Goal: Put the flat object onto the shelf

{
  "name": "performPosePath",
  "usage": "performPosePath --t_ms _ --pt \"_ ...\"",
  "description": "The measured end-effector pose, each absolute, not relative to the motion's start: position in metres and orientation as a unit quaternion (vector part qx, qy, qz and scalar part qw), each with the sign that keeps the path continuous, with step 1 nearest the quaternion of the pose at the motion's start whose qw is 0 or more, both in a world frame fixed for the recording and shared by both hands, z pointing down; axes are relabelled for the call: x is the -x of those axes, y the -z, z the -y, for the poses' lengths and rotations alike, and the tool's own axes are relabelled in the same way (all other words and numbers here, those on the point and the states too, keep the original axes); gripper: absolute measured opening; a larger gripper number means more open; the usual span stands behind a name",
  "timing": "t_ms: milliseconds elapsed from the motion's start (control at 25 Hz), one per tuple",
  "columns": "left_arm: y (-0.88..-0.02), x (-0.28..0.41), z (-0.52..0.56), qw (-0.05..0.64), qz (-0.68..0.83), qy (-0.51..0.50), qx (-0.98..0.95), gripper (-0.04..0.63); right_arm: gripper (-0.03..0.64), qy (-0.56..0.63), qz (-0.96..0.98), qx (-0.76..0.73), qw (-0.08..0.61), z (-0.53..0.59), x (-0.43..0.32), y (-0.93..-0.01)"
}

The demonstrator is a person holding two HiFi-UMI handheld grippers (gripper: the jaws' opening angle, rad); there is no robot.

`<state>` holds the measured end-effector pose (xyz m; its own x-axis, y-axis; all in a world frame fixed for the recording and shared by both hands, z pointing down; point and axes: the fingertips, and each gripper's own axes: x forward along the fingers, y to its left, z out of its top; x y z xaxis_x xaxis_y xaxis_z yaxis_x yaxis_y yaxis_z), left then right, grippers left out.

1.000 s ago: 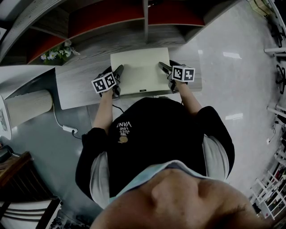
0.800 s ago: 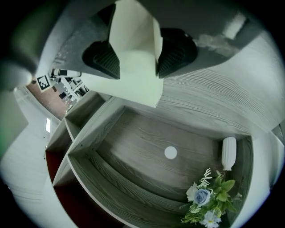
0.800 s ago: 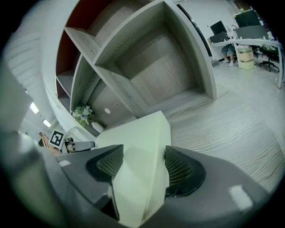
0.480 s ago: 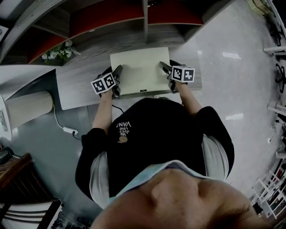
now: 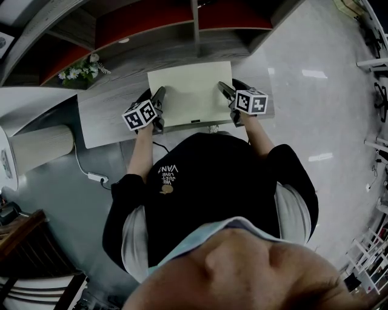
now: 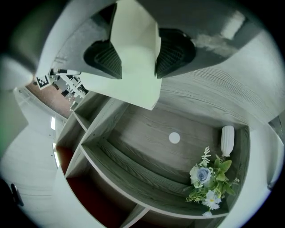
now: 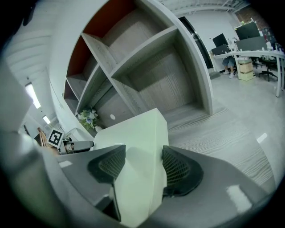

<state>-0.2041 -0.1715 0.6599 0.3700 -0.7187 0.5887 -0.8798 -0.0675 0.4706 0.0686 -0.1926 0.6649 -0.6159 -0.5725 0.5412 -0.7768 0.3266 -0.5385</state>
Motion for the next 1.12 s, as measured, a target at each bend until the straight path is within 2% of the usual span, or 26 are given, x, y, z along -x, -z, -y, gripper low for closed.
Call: performPosePath --t_ms 600,1120 --pt "-0.605 0.204 0.156 0.349 0.554 -0.057 -0.754 0.242 0.236 -0.315 0.842 -0.429 0.087 0.179 -0.071 -0.585" --pt "-0.509 0.209 0.157 0.252 0.560 0.010 -0.789 0.239 0.233 -0.237 0.869 -0.435 0.008 0.175 -0.069 -0.494"
